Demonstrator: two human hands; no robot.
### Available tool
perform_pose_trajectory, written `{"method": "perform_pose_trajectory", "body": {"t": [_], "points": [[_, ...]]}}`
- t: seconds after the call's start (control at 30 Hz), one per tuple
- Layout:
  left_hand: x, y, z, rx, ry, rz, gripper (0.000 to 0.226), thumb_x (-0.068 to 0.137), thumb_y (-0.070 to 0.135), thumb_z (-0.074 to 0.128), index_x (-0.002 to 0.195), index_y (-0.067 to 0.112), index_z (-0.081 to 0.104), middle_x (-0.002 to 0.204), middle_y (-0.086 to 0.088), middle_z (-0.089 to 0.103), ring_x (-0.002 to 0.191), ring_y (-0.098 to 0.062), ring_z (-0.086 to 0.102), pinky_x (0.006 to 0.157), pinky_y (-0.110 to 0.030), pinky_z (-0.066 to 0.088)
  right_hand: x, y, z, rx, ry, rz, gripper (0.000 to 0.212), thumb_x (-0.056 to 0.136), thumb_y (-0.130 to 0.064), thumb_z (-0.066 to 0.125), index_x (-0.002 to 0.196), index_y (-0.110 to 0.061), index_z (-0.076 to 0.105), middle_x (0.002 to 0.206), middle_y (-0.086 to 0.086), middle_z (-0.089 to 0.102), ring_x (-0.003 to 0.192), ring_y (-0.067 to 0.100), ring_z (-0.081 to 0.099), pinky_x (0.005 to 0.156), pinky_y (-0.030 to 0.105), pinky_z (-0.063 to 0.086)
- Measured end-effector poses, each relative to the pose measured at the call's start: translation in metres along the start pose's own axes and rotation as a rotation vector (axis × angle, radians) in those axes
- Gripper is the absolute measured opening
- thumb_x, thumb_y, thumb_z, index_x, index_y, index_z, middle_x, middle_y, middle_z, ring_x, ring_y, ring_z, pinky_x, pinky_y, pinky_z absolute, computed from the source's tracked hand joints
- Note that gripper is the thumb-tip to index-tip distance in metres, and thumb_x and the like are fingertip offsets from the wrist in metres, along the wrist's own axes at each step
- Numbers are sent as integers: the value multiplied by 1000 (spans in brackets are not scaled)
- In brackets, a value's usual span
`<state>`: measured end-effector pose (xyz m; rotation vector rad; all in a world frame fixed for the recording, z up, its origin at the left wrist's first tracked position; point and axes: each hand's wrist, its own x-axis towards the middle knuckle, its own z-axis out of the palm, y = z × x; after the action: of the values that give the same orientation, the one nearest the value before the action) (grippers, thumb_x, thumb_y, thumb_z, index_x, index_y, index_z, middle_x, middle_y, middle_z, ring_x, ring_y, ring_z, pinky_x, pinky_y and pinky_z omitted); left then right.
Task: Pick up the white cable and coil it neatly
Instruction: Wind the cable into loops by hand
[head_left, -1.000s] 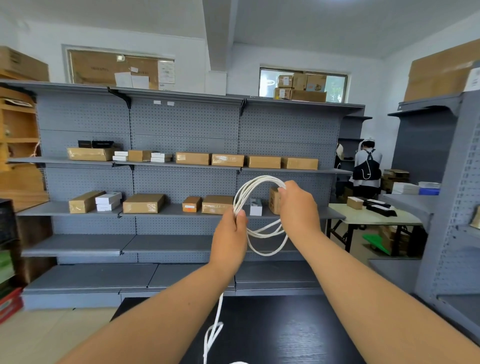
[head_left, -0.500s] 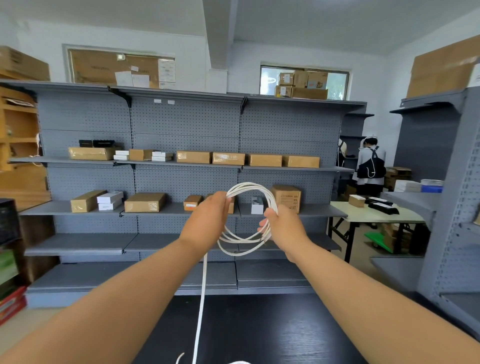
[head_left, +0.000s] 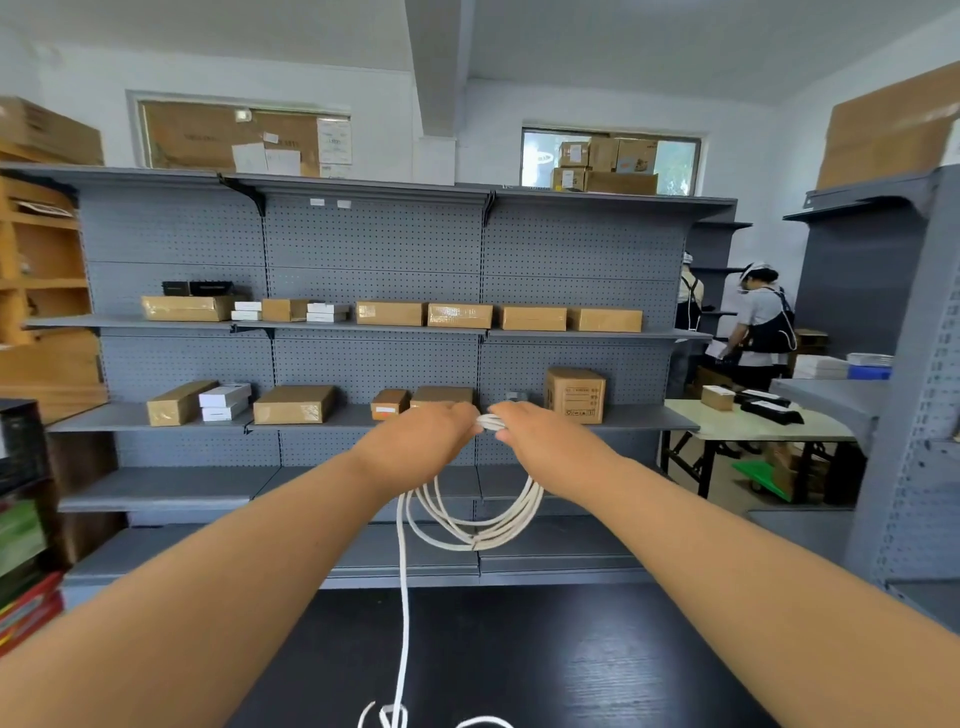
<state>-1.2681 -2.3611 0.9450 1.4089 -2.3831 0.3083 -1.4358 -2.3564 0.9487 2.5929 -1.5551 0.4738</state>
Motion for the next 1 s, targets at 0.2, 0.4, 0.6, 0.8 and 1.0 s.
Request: {"method": "perform_pose_trajectory", "body": {"t": [0.2, 0.4, 0.6, 0.8, 1.0], "points": [[-3, 0, 6, -117, 62, 15, 29, 100, 30, 32, 96, 7, 50, 78, -6, 51, 70, -26, 49, 66, -38, 38, -3, -1, 6, -173, 114, -26, 25, 102, -22, 29, 114, -5, 42, 108, 16, 51, 78, 32, 50, 60, 37, 30], [-13, 4, 16, -594, 109, -100, 17, 98, 29, 41, 83, 25, 48, 77, -1, 57, 70, -18, 61, 66, -28, 47, -1, 6, 3, -121, 162, 32, 12, 99, -12, 34, 106, -8, 42, 93, 11, 48, 80, 31, 52, 61, 36, 33], [-26, 8, 29, -933, 177, -213, 20, 97, 34, 41, 101, 19, 55, 81, -1, 55, 78, -15, 55, 77, -28, 46, -2, 18, -7, 79, 229, 139, 9, 98, -10, 34, 92, -10, 41, 80, 8, 48, 77, 30, 54, 60, 35, 36], [-26, 11, 29, -966, 238, -234, 41, 98, 42, 32, 107, 9, 54, 84, -5, 52, 78, -15, 49, 72, -24, 40, -1, 26, -1, 311, 280, 238, 17, 99, -16, 36, 84, -10, 41, 80, 13, 51, 80, 35, 59, 70, 44, 49], [-19, 15, 30, -981, 254, -238, 32, 98, 35, 35, 89, 10, 54, 69, 6, 54, 62, -13, 46, 64, -26, 40, -4, 25, 4, 355, 365, 270, 13, 98, -14, 35, 88, -13, 43, 88, 15, 57, 82, 34, 60, 72, 42, 50]]}}
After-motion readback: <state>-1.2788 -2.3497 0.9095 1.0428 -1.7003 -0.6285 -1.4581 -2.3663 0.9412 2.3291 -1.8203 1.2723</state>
